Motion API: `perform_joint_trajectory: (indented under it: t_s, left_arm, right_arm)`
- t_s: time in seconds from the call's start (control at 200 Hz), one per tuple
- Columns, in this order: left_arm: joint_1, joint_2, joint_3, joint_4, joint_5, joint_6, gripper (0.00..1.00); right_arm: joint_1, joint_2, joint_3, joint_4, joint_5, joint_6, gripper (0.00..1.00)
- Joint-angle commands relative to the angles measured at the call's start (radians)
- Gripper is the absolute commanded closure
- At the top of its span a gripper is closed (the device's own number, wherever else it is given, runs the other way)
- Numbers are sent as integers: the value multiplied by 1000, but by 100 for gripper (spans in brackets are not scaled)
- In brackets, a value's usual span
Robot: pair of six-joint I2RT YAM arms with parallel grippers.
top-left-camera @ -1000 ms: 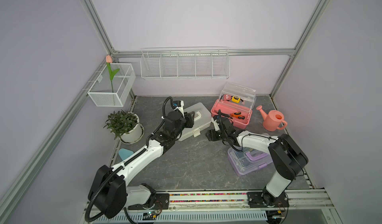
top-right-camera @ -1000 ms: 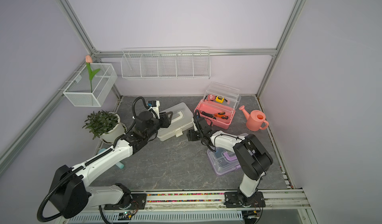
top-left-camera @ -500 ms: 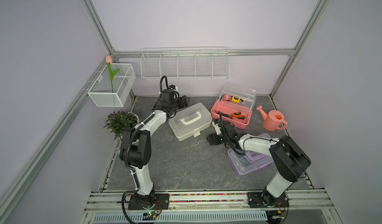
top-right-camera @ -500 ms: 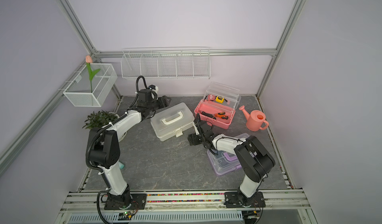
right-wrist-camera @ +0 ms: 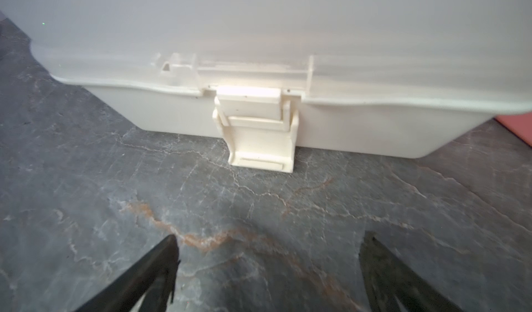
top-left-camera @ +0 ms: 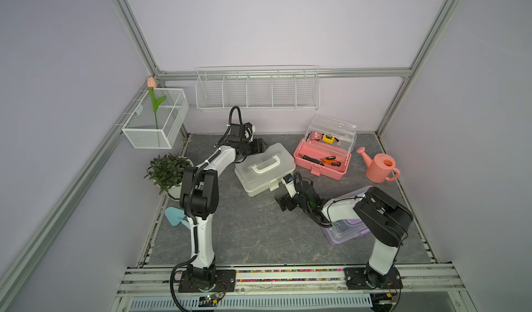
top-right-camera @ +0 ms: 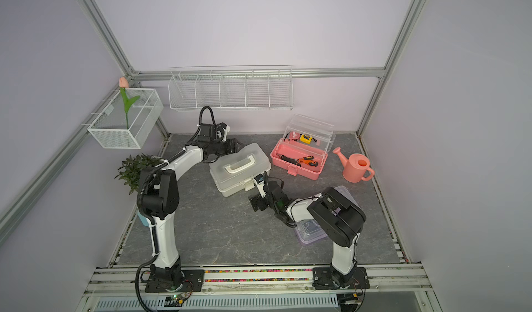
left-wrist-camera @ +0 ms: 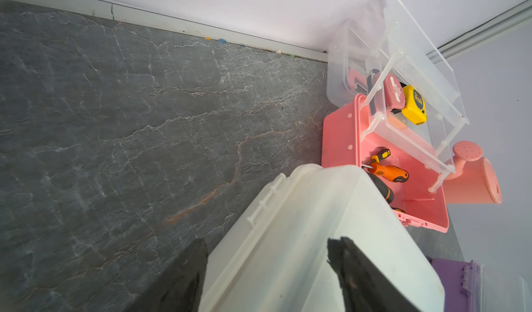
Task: Close toolboxes
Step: Fasten the toolbox latch on the toolbox.
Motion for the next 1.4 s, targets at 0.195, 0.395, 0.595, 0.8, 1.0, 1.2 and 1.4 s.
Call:
perform_joint_trajectory:
  t_s: [0.195,0.395,0.595,0.8,1.0,1.2,1.4]
  left_arm:
    - [-10,-60,-177,24,73,-44,32]
    - [-15,-90,-230,40,84,-49,33]
    - [-15,-101,-245,45,97,-48,34]
    - [-15,-102,-247,39,97,-40,34]
    - [-15,-94,-245,42,91,-47,34]
    - [-15,-92,-237,27,74,-40,34]
    - [-15,-82,-230,22,77,-41,35]
  right_arm:
    - [15,214,26,357,100,-42,2]
    - [22,240,35,357,129,-59,7]
    - [24,250,42,336,161,-98,20]
    - [25,259,41,366,156,-104,36]
    - [28,172,-28,385,170,-124,41]
    - [35,93,-125,424,199,-99,42]
    - [37,44,-175,455,210,-97,42]
